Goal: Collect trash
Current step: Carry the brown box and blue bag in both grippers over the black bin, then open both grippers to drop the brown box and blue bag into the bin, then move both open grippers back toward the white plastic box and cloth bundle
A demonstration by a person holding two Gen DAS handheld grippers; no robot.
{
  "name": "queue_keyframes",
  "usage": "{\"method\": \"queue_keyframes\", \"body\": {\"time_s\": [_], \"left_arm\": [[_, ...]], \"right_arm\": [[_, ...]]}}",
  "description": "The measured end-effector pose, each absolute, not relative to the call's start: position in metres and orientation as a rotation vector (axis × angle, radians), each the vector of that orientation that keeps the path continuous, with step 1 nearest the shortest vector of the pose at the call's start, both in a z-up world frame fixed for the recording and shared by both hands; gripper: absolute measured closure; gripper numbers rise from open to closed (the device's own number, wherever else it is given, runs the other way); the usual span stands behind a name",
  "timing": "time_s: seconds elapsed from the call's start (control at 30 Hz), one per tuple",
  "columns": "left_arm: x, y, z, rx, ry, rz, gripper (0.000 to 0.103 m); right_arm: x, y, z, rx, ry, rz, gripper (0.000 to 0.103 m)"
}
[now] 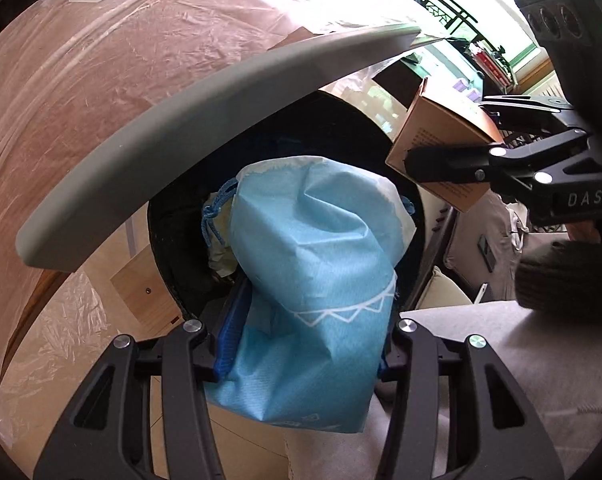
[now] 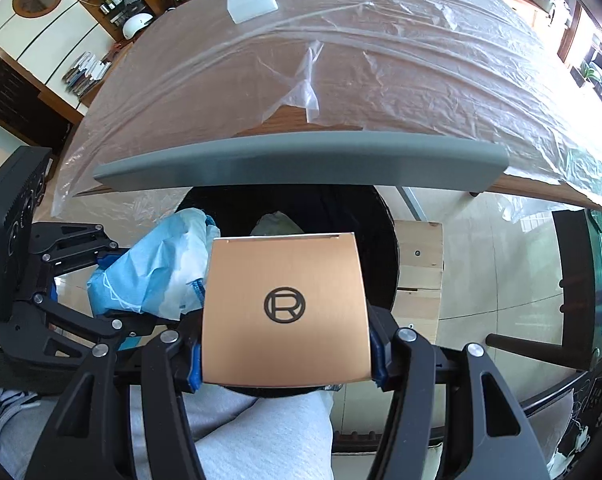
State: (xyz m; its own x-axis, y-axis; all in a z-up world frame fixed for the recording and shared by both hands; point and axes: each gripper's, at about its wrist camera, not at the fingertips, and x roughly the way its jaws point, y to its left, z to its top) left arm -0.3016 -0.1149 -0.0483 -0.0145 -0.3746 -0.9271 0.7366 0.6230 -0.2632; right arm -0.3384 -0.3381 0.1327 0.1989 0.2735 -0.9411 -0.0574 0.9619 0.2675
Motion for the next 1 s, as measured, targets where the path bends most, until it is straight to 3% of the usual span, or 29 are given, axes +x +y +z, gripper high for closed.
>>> {"method": "queue_keyframes", "body": {"time_s": [0.5,0.57,0.63,0.7,0.9,1.0], "left_arm": [[-0.294,-0.133,-0.066,0.385,1.298,-0.854,0.052],[-0.296,-0.135,-0.062,0.400,1.266,-0.855,0.043],[-0.298,-0.135,-0.060,0.406,1.241,-0.837,0.027],[-0.297,-0.130,-0.056,0.385,1.244,-0.830,0.023],[-0.295,-0.113,-0.034,0.264,1.300,-0.864,0.022],[-0.291,-0.103,-0.003,0.199,1.221,-0.884,0.022]], "right_arm": [[-0.317,-0.335,0.114,0.262,1.381,0.215,0.046],[-0.318,-0.334,0.116,0.251,1.380,0.218,0.042],[-0.318,-0.338,0.119,0.242,1.374,0.195,0.028],[-0.321,-0.344,0.125,0.246,1.360,0.193,0.027],[-0.324,-0.356,0.159,0.210,1.289,0.187,0.027],[-0.315,-0.362,0.187,0.159,1.189,0.171,0.020]]}}
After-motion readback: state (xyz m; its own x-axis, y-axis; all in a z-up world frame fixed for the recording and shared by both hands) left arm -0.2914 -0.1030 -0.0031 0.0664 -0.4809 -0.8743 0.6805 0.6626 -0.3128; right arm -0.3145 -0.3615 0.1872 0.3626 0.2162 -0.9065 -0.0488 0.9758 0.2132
